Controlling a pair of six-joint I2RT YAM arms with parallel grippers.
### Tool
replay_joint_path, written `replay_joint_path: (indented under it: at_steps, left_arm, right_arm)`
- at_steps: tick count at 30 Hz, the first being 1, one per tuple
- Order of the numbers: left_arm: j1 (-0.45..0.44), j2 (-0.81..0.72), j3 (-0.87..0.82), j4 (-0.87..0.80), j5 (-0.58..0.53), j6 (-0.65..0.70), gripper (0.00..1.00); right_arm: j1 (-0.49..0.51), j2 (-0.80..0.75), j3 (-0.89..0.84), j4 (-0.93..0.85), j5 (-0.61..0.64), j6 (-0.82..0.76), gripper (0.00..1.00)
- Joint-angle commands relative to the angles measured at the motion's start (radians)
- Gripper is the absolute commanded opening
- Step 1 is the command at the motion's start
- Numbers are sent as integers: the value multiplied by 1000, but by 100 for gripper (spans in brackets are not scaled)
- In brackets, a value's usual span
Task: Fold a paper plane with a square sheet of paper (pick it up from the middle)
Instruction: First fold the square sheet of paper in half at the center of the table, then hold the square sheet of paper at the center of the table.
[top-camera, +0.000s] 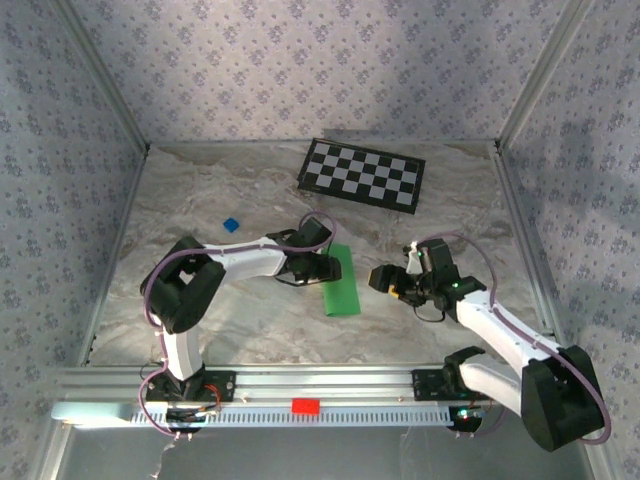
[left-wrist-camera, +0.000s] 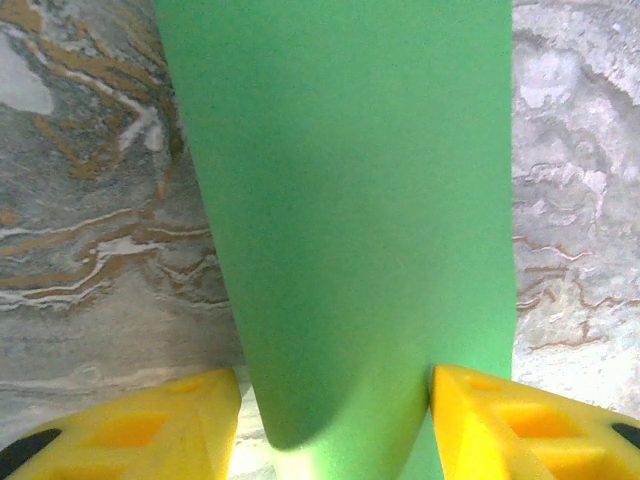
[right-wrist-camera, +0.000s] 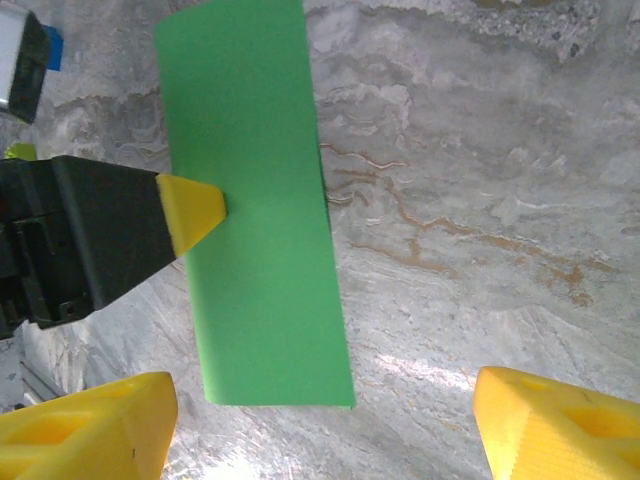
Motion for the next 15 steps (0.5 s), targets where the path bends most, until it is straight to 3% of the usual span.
replay_joint_path:
  at_steps: [1, 15]
  left_arm:
    - [32, -40, -20, -72, -17, 39, 53]
    - [57, -1, -20, -48, 90, 139, 56]
  right_arm:
    - [8, 26, 35, -9, 17, -25, 80]
    - [22, 67, 51, -21, 40, -35, 81]
